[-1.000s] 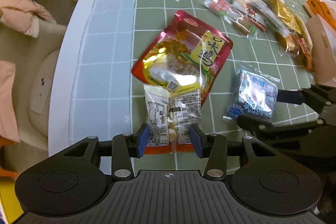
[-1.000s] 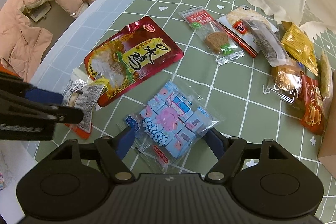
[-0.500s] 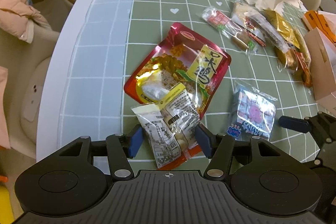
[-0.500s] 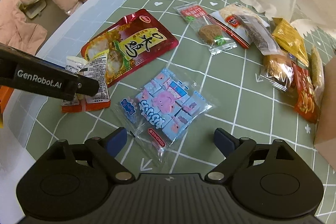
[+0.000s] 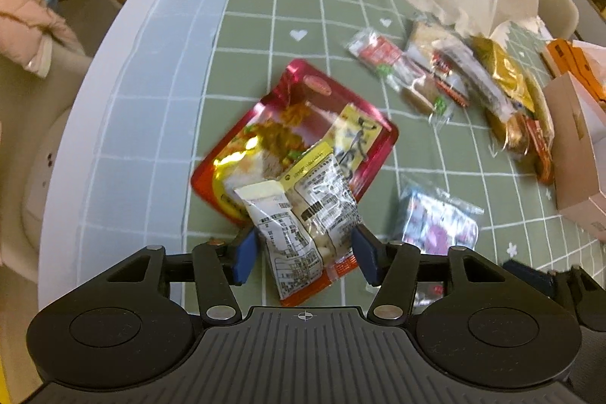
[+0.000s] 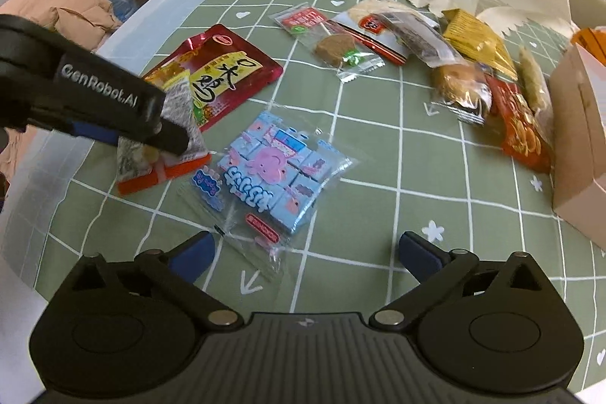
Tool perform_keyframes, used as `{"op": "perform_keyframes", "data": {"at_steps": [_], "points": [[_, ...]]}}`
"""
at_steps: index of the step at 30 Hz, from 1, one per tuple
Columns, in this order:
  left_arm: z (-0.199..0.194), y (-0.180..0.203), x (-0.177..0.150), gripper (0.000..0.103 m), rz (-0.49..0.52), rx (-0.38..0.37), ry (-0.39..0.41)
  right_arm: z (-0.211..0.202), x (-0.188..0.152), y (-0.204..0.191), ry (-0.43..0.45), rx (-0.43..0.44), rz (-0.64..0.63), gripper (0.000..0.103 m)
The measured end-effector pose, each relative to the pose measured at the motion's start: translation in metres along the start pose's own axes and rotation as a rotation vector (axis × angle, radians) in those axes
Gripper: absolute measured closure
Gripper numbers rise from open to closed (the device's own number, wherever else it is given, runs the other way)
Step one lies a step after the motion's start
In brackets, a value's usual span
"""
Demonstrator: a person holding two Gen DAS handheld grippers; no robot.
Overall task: Organize snacks
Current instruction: 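Grasp the blue Peppa Pig candy packet with the right tool while the left holds the white packet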
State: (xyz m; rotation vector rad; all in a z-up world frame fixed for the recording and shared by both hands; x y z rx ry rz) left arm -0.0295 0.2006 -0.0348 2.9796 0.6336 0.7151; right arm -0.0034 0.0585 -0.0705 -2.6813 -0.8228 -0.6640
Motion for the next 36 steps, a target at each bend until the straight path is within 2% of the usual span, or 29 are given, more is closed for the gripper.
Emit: {"op": "perform_keyframes", "data": {"at_steps": [3, 8, 12, 15, 18, 22, 24, 27, 31, 33, 36], "points": [[-0.003, 0.002, -0.004, 0.049, 0.024, -0.029, 0.041, -0.002, 0.001, 0.005, -0.015, 0.008, 0.033, 0.000], [-0.014, -0.002, -0.028, 0.050, 0.080, -0.047, 0.035, 0.002, 0.015, 0.006, -0.043, 0.024, 0.117, 0.000], [-0.026, -0.021, -0.047, 0.051, 0.053, -0.059, 0.004, 0.011, 0.028, -0.008, -0.053, 0.016, 0.108, 0.000], [-0.032, -0.034, -0.058, 0.050, 0.053, -0.040, -0.017, 0.019, 0.036, -0.024, -0.043, 0.017, 0.075, 0.000], [-0.037, -0.047, -0.061, 0.050, -0.013, -0.033, -0.020, 0.024, 0.040, -0.034, -0.025, 0.002, 0.038, 0.000], [-0.037, -0.049, -0.052, 0.050, -0.114, -0.077, 0.004, 0.021, 0.035, -0.033, -0.003, 0.008, -0.004, 0.000], [-0.032, -0.046, -0.047, 0.050, -0.121, -0.062, -0.006, 0.019, 0.031, -0.029, 0.005, 0.014, -0.020, 0.000], [-0.024, -0.036, -0.040, 0.046, -0.083, -0.016, -0.017, 0.015, 0.025, -0.021, 0.016, 0.016, -0.033, 0.000], [-0.016, -0.020, -0.032, 0.044, 0.032, 0.041, -0.042, 0.011, 0.020, -0.016, 0.030, 0.015, -0.030, 0.000], [-0.015, -0.016, -0.033, 0.040, 0.087, 0.056, -0.044, 0.010, 0.019, -0.015, 0.040, 0.014, -0.027, 0.000], [-0.017, -0.014, -0.038, 0.040, 0.143, 0.060, -0.027, 0.009, 0.017, -0.015, 0.058, 0.013, -0.021, 0.000]]}}
Point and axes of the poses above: each gripper's, at about its wrist camera, not at the fingertips, and z roughly the way its jaws point, y to its right, x to its top, the point moved 8 cm from there along z, roughly the way its jaws point, and after that the axes turned 11 degrees about z, right-handed, at the moved point
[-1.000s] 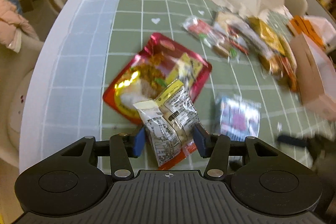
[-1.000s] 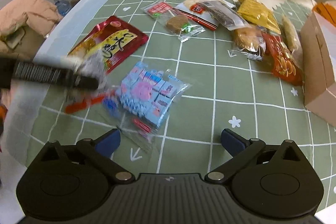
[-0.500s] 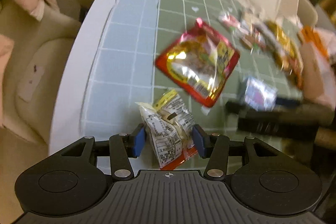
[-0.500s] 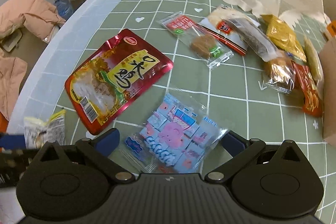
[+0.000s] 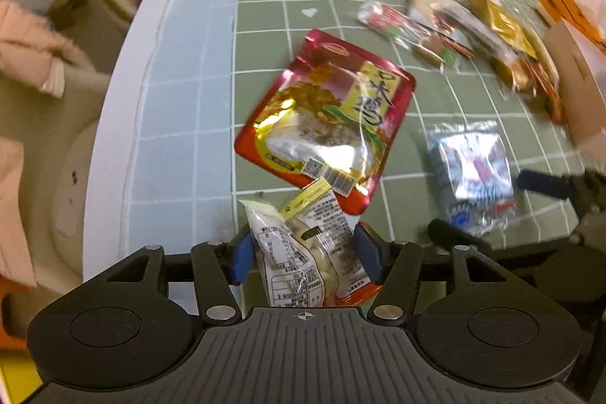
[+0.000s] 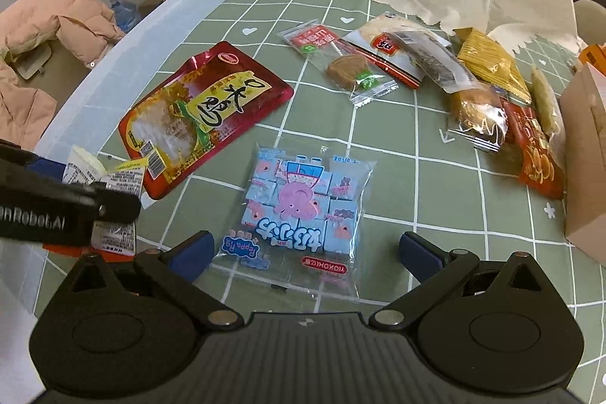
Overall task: Organize snacks
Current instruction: 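Grasp the blue Peppa Pig candy packet with the right tool while the left holds the white packet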
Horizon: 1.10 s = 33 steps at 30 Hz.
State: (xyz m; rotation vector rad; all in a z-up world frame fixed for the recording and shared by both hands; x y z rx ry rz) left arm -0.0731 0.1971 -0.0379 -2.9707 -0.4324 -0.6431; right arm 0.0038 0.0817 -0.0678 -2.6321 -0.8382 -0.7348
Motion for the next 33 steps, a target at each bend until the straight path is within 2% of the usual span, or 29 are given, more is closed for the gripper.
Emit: {"op": "perform_keyframes", "data": {"at_steps": [6, 11, 16, 20, 24, 26, 33], "points": [[-0.008, -0.011, -0.018, 0.040, -0.005, -0.020, 0.024, -0.004, -0.007, 0.001, 0.026, -0.006, 0.018, 0.000], [-0.014, -0.011, -0.026, 0.042, -0.040, -0.032, 0.014, 0.003, 0.005, -0.002, -0.027, -0.012, 0.021, 0.000], [-0.031, -0.017, -0.031, 0.046, -0.075, -0.038, 0.041, 0.010, 0.014, -0.005, -0.034, -0.022, 0.024, 0.000], [-0.035, -0.016, -0.036, 0.046, -0.139, -0.080, 0.019, 0.009, 0.012, -0.005, -0.001, -0.018, 0.026, 0.000], [-0.024, -0.005, -0.035, 0.046, -0.127, -0.069, -0.006, 0.007, 0.010, -0.004, 0.018, -0.012, 0.022, 0.000], [-0.018, 0.000, -0.035, 0.041, -0.114, -0.058, -0.011, 0.006, 0.008, -0.003, 0.020, -0.007, 0.016, 0.000], [-0.012, 0.008, -0.028, 0.034, -0.068, -0.023, 0.000, 0.003, 0.005, -0.001, 0.039, 0.006, 0.003, 0.000]]}}
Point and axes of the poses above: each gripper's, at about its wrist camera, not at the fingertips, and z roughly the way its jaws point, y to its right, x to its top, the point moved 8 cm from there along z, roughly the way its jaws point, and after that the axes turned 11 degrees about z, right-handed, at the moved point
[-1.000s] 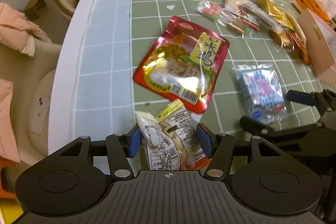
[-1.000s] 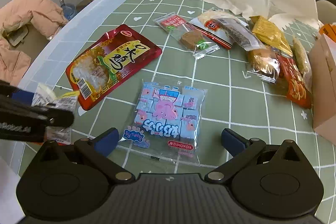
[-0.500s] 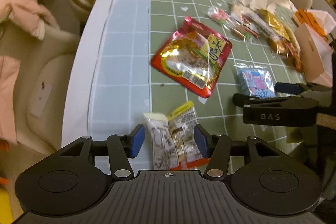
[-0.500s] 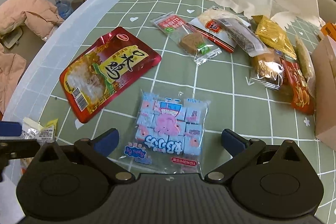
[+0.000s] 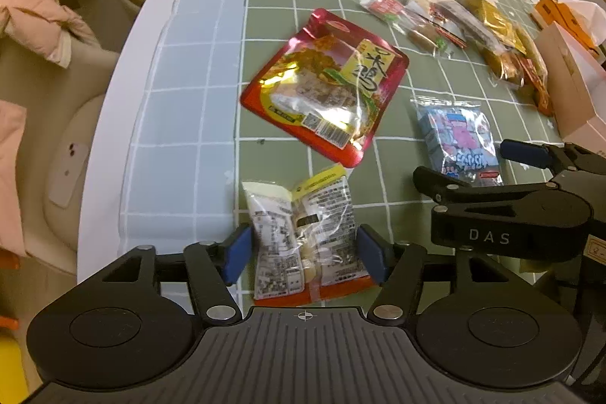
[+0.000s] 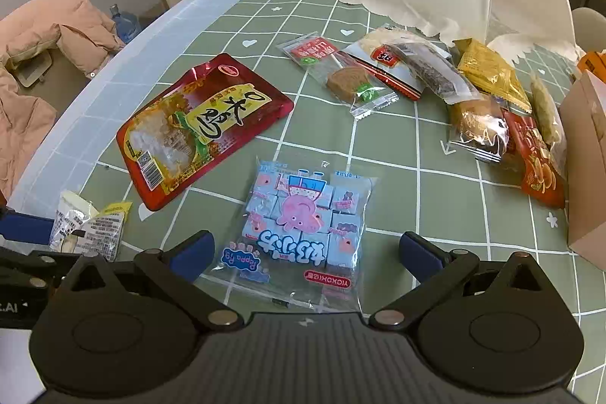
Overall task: Organize snacks
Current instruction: 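Grasp the blue Peppa Pig candy packet with the right tool while the left holds the white packet, then lower the white packet into the pink box and open the left tool while the right holds the candy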
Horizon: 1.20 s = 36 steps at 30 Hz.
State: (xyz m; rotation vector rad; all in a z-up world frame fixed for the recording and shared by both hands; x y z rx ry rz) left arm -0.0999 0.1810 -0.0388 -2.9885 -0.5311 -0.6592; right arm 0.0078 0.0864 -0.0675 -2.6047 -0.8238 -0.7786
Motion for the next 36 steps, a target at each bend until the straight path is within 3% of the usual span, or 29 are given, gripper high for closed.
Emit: {"op": "perform_keyframes", "data": {"at_steps": [3, 5, 9, 14, 20, 25, 36], "points": [[0.003, 0.004, 0.004, 0.029, 0.024, 0.012, 0.026, 0.002, 0.002, 0.000, -0.006, -0.012, 0.014, 0.000], [0.003, 0.005, 0.004, 0.039, 0.042, 0.025, 0.040, 0.004, 0.005, -0.001, -0.021, -0.018, 0.022, 0.000], [-0.003, 0.007, -0.004, 0.041, 0.043, -0.028, 0.061, 0.001, 0.002, -0.001, -0.037, -0.024, 0.026, 0.003], [-0.008, 0.008, -0.011, 0.042, 0.023, -0.066, 0.059, -0.011, 0.000, -0.014, -0.048, 0.010, -0.067, 0.033], [-0.013, 0.020, -0.010, 0.042, 0.041, -0.119, 0.047, -0.024, -0.010, -0.012, -0.084, 0.060, -0.079, 0.038], [-0.011, 0.041, 0.001, 0.042, 0.073, -0.179, 0.051, -0.036, -0.012, 0.023, -0.094, 0.018, -0.017, 0.039], [0.004, 0.126, 0.044, 0.042, 0.227, -0.336, 0.058, -0.067, 0.000, 0.129, -0.084, -0.139, 0.165, 0.039]]}}
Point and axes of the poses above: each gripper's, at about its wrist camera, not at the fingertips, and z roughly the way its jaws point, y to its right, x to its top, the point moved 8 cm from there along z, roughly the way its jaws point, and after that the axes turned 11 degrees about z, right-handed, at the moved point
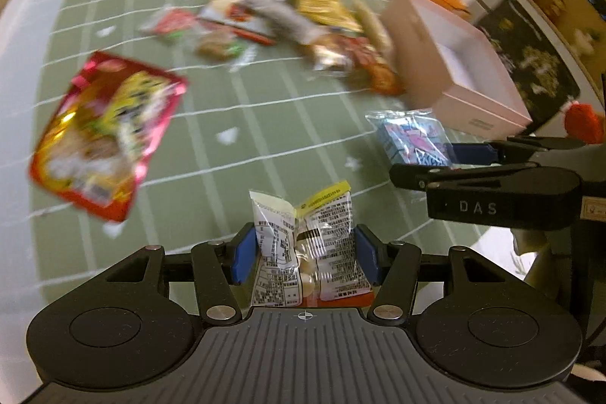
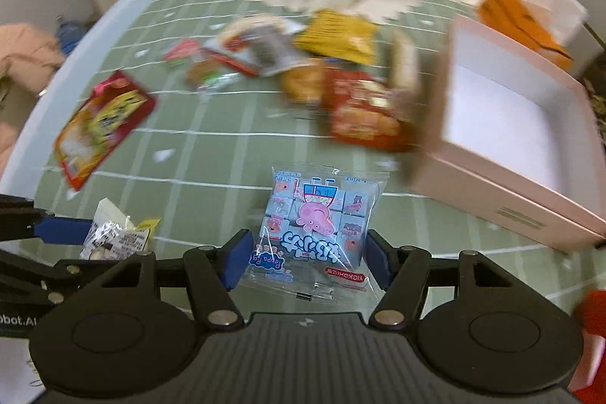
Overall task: Organize snacks
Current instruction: 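Lower the white packet into the pink box and open the left tool while the right holds the candy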
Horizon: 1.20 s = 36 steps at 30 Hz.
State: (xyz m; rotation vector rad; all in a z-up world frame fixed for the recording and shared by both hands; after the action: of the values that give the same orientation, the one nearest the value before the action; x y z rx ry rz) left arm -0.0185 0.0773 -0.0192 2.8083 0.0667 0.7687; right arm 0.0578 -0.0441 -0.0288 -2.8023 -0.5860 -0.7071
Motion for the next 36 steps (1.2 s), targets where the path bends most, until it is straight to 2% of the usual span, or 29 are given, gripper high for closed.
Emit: {"op": "perform_keyframes", "data": {"at_steps": [7, 18, 22, 29, 32, 36], "points": [[0.025, 0.021, 0.018, 0.042, 0.050, -0.022, -0.031, 0.004, -0.014, 0.030, -0.012, -0.033, 0.046, 0.039], [0.047, 0.043, 0.046, 0.043, 0.107, -0.001, -0.066, 0.008, -0.022, 0.064, -0.006, -0.005, 0.084, 0.038], [0.045, 0.057, 0.083, 0.043, 0.125, -0.003, -0.033, 0.010, -0.020, 0.073, -0.007, 0.007, 0.089, 0.038], [0.047, 0.108, 0.186, 0.043, 0.190, 0.003, 0.082, 0.012, -0.009, 0.083, -0.005, 0.055, 0.072, 0.039], [0.066, 0.128, 0.216, 0.043, 0.222, 0.018, 0.081, 0.014, -0.006, 0.088, -0.010, 0.075, 0.070, 0.039], [0.100, 0.145, 0.235, 0.042, 0.239, 0.036, 0.043, 0.013, -0.006, 0.091, -0.008, 0.098, 0.058, 0.038]]}}
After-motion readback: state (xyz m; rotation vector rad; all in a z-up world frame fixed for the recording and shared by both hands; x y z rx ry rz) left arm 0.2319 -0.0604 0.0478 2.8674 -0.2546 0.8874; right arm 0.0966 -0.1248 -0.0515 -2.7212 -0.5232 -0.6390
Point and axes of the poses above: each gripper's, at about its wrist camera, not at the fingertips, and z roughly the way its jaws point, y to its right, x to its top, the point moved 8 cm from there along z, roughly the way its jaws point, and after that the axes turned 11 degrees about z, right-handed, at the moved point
